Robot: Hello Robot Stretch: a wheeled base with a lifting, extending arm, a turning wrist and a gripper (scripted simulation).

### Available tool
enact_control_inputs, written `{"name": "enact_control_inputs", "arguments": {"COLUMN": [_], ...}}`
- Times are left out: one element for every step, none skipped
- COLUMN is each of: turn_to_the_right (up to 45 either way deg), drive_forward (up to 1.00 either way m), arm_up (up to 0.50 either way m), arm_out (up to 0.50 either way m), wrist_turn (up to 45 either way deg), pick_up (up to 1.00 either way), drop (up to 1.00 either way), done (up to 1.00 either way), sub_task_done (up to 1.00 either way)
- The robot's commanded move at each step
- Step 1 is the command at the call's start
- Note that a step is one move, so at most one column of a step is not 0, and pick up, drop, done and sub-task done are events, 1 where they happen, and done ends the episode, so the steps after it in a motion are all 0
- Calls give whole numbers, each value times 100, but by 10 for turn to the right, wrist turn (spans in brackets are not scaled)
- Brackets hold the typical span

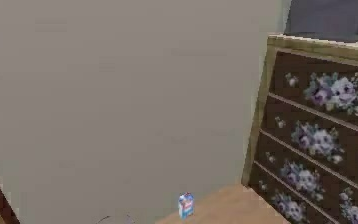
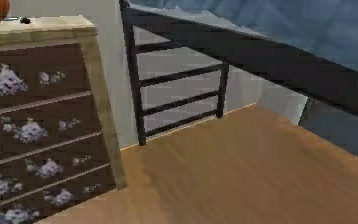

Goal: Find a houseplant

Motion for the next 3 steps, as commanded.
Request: {"name": "enact_control_inputs", "arguments": {"turn_to_the_right": [-450,-450,-450], "drive_forward": [0,0,0], "arm_up": [0,0,0], "arm_out": [0,0,0], "wrist_turn": [0,0,0], "pick_up": [0,0,0], "drop": [0,0,0], "done": [0,0,0], "sub_task_done": [0,0,0]}}
